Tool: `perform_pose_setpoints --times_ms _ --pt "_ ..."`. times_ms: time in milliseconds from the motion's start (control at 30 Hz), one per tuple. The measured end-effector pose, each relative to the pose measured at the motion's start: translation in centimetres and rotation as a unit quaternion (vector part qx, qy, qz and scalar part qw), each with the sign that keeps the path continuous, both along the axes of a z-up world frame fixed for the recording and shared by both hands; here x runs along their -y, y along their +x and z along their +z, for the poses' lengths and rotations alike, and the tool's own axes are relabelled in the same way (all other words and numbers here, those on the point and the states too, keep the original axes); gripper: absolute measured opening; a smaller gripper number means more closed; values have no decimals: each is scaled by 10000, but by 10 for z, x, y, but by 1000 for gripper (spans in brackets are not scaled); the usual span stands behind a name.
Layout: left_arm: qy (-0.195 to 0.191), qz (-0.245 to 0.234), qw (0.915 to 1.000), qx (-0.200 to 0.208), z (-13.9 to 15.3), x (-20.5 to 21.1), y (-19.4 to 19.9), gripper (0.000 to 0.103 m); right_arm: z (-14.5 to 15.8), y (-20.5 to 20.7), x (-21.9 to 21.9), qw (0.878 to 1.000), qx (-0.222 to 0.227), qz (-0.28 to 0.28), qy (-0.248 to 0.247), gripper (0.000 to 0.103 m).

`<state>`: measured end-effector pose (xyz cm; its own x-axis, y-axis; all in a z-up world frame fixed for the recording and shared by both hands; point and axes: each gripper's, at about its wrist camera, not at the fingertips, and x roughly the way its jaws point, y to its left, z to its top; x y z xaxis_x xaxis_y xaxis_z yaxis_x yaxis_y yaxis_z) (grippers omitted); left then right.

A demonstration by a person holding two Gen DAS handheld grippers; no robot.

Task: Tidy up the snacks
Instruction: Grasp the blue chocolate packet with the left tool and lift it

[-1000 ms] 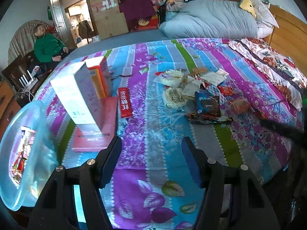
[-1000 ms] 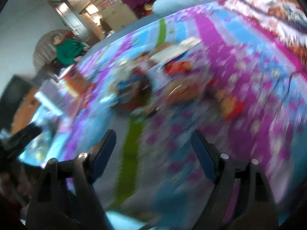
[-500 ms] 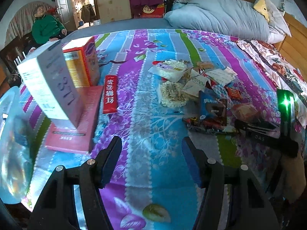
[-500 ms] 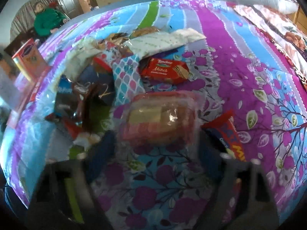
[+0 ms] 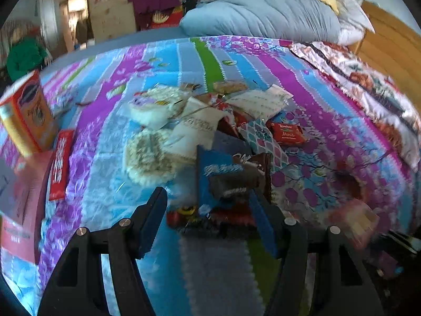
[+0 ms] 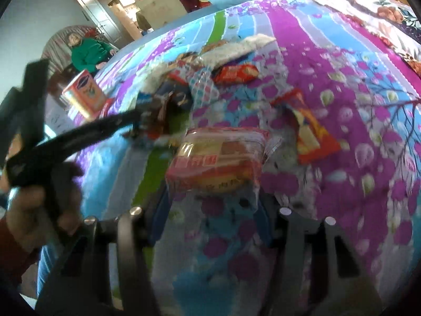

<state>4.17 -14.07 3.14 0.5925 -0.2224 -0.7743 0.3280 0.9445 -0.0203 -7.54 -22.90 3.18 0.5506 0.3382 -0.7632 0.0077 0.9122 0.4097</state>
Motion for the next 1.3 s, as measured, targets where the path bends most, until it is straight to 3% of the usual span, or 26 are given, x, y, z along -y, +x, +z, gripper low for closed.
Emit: perform_pose_setpoints --times_ms 167,300,433,500,533,567,667,967,1133,1300 --pt "301 -228 9993 27 -14 22 4 66 -5 6 5 9999 -11 -40 167 59" --pt "347 -141 9993 47 -19 29 10 74 -6 4 4 9998 24 -27 178 59" --pt "280 -70 9995 -141 -28 30 19 75 -8 5 6 9997 7 -29 226 59" --pt "148 -29 9994 -303 -31 27 23 64 -8 5 6 9997 10 -28 230 59" --pt "77 -75 9993 -354 -31 27 23 42 -8 6 6 9997 20 -31 235 59" --pt "-54 -191 9989 -436 -30 26 24 30 -8 5 6 9997 29 -35 240 59" --pt "-30 -233 9991 -346 -22 25 20 22 -8 4 6 9997 57 -53 241 58" --pt "-342 -153 9991 -207 1 -8 -2 18 -7 3 5 9998 98 -52 172 57" --pt "-283 121 9993 -226 5 -44 -17 18 -4 3 1 9999 130 19 96 57" --pt "283 838 9960 -140 7 -76 -23 18 -4 4 -4 9999 132 57 -6 57"
